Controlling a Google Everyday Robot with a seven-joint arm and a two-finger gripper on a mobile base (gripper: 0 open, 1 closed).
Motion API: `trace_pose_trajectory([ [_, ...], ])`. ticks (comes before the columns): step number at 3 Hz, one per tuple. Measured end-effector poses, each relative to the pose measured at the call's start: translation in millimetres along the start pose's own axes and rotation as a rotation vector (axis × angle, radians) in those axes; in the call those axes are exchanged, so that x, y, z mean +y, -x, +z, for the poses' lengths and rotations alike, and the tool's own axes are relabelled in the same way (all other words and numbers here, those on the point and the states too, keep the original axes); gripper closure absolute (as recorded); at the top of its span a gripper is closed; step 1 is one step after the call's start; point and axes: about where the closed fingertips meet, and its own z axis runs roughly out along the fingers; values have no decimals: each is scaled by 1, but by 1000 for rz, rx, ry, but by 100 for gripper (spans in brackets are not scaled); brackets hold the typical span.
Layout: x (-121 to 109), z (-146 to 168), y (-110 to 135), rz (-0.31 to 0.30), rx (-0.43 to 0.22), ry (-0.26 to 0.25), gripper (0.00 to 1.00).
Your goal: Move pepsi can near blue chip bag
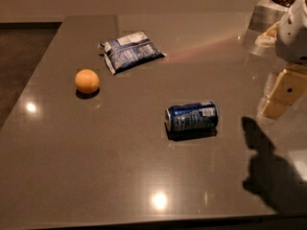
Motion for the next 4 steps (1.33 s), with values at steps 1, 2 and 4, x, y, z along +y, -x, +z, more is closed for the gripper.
trace_pose_trajectory([
  [1,0,0,0,0,0,0,0],
  [2,-1,8,10,-46,6,14,0],
  [4,2,54,44,-183,19,99,0],
])
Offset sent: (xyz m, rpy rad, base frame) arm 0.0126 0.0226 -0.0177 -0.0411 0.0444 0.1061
